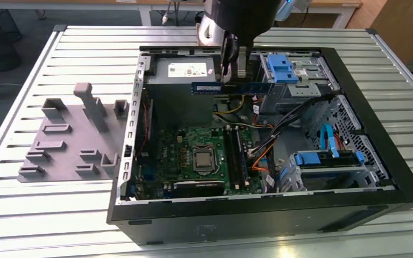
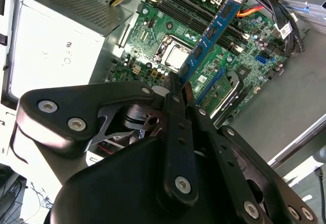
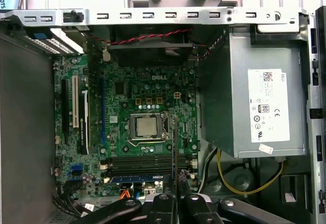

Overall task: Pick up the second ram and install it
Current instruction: 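Insert the second ram into the second slot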

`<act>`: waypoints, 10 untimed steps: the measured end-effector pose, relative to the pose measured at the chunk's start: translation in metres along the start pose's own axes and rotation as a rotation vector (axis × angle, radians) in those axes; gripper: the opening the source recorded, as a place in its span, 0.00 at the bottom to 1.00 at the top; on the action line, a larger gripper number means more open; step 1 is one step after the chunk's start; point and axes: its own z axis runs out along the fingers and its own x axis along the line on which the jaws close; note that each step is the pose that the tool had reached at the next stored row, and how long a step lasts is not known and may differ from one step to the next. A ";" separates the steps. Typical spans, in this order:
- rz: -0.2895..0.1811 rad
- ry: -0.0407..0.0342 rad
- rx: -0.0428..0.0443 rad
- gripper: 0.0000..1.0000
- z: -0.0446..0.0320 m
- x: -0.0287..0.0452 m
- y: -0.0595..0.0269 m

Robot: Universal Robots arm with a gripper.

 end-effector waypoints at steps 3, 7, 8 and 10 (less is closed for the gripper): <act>0.002 0.0000 0.0001 0.14 0.0000 0.0000 0.0000; 0.004 -0.0002 0.0002 0.14 0.0000 0.0000 0.0000; 0.005 -0.0002 0.0002 0.14 0.0000 0.0000 0.0000; 0.007 -0.0002 0.0003 0.14 0.0000 0.0000 0.0000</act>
